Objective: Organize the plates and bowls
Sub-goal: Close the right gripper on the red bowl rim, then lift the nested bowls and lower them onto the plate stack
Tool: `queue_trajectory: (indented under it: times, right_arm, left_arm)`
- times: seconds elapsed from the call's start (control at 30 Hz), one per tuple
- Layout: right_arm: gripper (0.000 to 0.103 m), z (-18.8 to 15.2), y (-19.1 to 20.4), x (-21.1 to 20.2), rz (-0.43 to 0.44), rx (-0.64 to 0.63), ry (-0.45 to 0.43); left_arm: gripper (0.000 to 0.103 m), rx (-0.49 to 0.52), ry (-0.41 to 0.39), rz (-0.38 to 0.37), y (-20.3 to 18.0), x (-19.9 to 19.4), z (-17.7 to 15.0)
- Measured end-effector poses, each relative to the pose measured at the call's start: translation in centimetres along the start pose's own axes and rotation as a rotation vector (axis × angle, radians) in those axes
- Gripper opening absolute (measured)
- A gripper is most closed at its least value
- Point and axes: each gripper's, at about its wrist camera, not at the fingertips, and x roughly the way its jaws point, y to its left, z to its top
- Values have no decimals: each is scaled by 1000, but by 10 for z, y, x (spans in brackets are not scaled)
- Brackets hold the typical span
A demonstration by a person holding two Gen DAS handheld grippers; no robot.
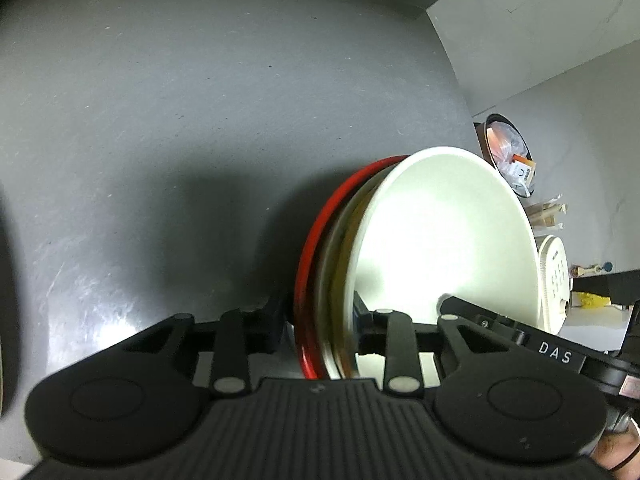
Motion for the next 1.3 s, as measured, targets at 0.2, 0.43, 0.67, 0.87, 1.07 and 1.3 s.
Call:
queue_trajectory:
  times: [0.2, 0.43, 0.67, 0.87, 1.07, 1.3]
  right_arm:
    - [30, 11, 25, 2, 42, -58, 7]
    - [30, 20, 71, 10, 100, -154, 39]
    - [30, 22, 129, 18, 156, -276, 66]
    - [30, 19, 168, 22, 204, -356, 101]
    - [30, 13, 207, 24, 235, -452, 115]
    - [29, 5, 247, 38, 256, -530, 171]
  left_arm:
    - [31, -33, -56, -5, 10, -20, -3]
    - [31, -124, -142, -9, 36, -58, -7]
    - [31, -212, -220, 23, 69, -96, -17]
    - [31, -314, -305, 35, 105, -131, -31]
    - [31, -392, -371, 54, 137, -164, -44]
    - [31, -470, -450, 84, 162, -197, -59]
